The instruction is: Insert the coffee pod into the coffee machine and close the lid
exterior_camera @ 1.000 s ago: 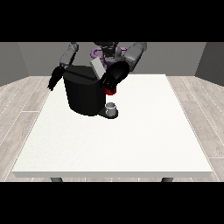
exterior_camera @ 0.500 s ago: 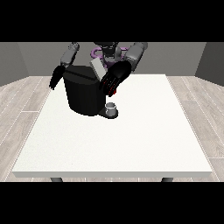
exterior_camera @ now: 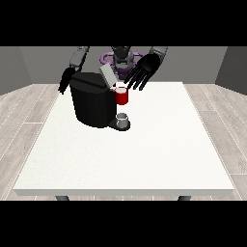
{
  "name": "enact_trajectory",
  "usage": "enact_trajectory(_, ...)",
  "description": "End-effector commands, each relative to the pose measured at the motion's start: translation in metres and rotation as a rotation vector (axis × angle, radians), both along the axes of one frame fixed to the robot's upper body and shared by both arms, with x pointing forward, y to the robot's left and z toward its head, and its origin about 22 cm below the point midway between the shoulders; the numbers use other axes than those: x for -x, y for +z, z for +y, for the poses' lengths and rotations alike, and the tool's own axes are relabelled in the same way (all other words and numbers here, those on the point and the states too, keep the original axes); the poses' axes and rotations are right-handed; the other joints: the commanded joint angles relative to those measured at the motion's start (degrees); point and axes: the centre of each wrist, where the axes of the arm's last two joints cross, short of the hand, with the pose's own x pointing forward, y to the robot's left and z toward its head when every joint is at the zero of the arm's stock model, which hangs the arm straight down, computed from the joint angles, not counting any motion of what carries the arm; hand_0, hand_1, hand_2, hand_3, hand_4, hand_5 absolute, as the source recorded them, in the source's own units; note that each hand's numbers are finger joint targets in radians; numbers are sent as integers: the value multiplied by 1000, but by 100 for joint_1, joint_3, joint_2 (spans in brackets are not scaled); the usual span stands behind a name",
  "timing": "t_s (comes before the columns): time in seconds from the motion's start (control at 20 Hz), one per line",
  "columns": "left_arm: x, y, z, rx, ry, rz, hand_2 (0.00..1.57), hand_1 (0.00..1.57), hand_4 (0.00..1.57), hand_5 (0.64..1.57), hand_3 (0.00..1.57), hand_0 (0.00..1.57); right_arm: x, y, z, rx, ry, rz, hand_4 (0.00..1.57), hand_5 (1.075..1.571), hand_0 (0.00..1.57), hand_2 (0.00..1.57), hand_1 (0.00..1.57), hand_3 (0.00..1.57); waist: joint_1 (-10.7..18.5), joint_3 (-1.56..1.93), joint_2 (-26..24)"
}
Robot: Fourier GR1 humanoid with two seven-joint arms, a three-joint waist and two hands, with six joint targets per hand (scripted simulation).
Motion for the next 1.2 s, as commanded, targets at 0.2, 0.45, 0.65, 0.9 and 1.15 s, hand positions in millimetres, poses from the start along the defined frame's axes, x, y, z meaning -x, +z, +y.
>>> enact_trajectory(0.2, 11, -98, -14, 434, -97, 183, 151, 0, 0, 1571, 0, 0, 41, -56, -28, -42, -84, 129, 0, 1571, 0, 0, 0, 0, 658, -16, -1113)
enact_trajectory(0.45, 42, -194, -6, 922, -4, 358, 0, 0, 408, 1571, 0, 0, 61, -69, -38, -62, -102, 182, 0, 1571, 0, 0, 0, 0, 1152, -34, -1981)
enact_trajectory(0.65, 78, -260, -29, 1000, 35, 482, 0, 0, 394, 1571, 0, 0, 47, -46, -40, -90, -31, 131, 0, 1571, 0, 0, 0, 0, 1541, -12, -2525)
enact_trajectory(0.9, 104, -290, -17, 1028, 72, 587, 0, 0, 323, 1571, 0, 0, 35, -20, -34, -73, 59, 96, 0, 1571, 0, 0, 0, 0, 1846, -8, -2891)
enact_trajectory(1.15, 121, -302, -16, 1040, 97, 613, 0, 0, 414, 1571, 0, 0, 28, 0, -45, -9, 116, 108, 251, 1571, 0, 0, 0, 0, 2081, -6, -3100)
